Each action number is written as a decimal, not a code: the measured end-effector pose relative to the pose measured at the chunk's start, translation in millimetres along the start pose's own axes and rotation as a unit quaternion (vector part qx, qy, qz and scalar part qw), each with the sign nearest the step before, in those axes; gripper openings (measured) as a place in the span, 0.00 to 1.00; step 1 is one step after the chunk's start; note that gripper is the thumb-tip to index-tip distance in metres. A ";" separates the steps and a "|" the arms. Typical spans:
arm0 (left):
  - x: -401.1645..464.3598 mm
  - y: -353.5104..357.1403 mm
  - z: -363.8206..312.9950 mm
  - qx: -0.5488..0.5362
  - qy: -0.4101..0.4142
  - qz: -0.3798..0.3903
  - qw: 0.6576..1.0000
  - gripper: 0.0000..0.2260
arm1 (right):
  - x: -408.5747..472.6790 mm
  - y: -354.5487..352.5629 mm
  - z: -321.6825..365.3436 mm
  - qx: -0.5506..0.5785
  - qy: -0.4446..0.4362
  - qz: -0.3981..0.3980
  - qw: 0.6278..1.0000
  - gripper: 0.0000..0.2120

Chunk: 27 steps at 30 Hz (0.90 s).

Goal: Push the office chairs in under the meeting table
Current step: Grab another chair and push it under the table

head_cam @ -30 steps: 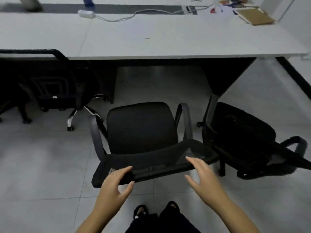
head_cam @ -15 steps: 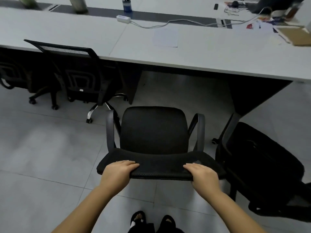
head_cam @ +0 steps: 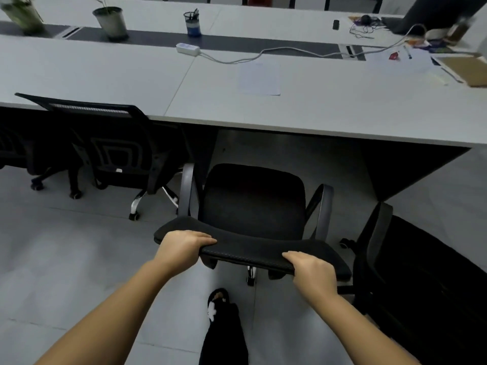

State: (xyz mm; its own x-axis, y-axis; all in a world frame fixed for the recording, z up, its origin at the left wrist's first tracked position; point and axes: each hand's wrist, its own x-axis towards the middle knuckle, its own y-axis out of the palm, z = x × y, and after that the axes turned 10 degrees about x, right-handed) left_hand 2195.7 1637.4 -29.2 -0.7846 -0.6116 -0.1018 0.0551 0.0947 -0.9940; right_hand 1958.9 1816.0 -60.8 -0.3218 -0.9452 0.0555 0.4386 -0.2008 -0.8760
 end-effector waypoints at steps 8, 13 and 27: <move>96.4 -1.6 47.2 0.023 0.095 0.007 0.995 0.24 | 71.0 3.3 -6.0 -0.022 0.080 -0.027 0.996 0.29; 155.7 -6.8 86.0 0.011 0.073 0.024 0.997 0.21 | 134.9 4.0 2.2 -0.024 0.095 -0.013 0.995 0.28; 305.7 -20.6 143.6 0.017 0.031 0.017 0.999 0.20 | 317.7 -13.9 -37.0 -0.014 0.114 0.028 0.993 0.22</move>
State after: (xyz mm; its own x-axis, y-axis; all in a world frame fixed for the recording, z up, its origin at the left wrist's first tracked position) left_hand 2043.3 1335.7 -45.6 -0.8189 -0.5579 -0.1347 0.1036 0.0870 -0.9908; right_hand 1819.5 1528.0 -48.7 -0.4806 -0.8711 -0.1008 0.4392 -0.1396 -0.8875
